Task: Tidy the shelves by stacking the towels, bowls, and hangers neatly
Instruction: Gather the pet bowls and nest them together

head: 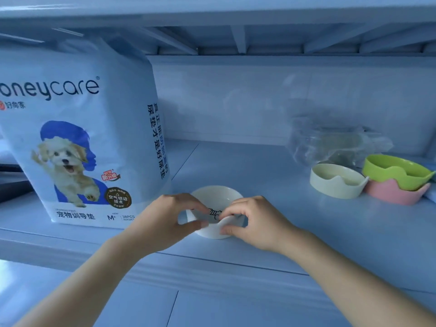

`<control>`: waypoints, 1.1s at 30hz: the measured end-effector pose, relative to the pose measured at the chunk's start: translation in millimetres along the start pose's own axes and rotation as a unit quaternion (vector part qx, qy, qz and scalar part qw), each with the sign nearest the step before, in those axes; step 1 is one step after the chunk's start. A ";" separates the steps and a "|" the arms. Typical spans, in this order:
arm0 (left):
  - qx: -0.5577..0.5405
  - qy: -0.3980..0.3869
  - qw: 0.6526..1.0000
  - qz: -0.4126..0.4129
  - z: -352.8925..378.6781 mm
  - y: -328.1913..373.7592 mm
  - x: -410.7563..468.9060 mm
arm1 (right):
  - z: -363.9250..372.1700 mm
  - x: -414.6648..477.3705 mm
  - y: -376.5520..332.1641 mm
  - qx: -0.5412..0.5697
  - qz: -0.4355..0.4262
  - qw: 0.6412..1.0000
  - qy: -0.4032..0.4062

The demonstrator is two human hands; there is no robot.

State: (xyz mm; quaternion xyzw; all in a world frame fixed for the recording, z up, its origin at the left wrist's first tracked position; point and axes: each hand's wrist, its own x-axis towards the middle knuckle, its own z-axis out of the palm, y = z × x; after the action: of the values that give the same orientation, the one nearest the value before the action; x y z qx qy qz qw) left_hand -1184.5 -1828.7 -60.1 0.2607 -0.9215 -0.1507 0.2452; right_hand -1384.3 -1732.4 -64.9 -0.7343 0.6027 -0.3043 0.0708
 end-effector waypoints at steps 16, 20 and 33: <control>0.091 0.055 0.990 0.096 61.5 70.4 61.2 | -68.5 -59.8 44.3 -0.071 0.056 0.987 0.132; 0.067 0.098 0.982 0.150 76.3 111.1 95.4 | -113.7 -78.4 65.6 -0.113 0.046 0.976 0.180; 0.073 0.112 0.979 0.154 130.8 191.0 222.0 | -218.8 -75.8 171.5 -0.153 0.064 0.959 0.231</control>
State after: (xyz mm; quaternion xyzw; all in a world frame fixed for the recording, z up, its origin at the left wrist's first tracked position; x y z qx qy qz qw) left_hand -1496.6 -1775.8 -8.9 0.1482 -0.9259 -0.0135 0.3472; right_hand -1651.9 -1649.8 3.0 -0.6062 0.6874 -0.3648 -0.1640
